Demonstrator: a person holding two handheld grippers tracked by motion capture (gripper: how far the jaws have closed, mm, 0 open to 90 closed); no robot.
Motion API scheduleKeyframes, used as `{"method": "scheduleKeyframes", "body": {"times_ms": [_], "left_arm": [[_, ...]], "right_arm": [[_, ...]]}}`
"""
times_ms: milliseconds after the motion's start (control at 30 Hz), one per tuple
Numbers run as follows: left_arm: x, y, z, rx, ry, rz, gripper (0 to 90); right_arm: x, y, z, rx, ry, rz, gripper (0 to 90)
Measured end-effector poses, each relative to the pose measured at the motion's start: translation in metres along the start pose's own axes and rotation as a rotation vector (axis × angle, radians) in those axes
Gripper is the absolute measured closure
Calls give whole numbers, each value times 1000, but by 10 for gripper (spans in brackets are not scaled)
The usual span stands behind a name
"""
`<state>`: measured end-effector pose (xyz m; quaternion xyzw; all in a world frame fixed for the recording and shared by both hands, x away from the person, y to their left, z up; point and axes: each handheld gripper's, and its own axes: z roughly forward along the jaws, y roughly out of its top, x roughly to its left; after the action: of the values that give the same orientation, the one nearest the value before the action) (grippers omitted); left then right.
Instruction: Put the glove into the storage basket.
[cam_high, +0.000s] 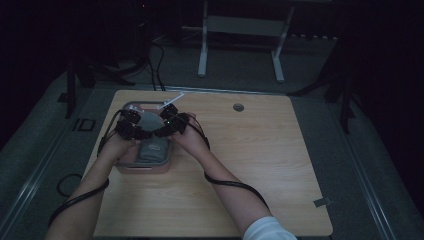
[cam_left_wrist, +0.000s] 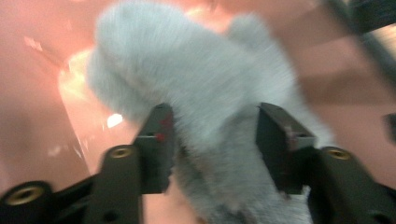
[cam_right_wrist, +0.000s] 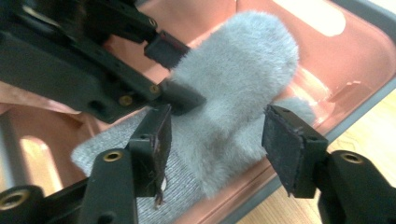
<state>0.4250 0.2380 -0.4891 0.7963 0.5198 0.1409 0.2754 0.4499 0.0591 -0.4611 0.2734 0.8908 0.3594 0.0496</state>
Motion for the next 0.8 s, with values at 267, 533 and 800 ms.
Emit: {"method": "scheduleKeyframes", "body": {"times_ms": [267, 533, 800], "left_arm": [[-9, -10, -35, -90, -37, 31, 253], [-29, -29, -55, -203, -76, 42, 177], [-69, -39, -70, -271, -170, 125, 177]], "right_arm": [[-1, -7, -21, -31, 68, -19, 244], [-4, -29, -43, -29, 73, -75, 189], [-1, -45, -55, -42, 73, -131, 183]]}}
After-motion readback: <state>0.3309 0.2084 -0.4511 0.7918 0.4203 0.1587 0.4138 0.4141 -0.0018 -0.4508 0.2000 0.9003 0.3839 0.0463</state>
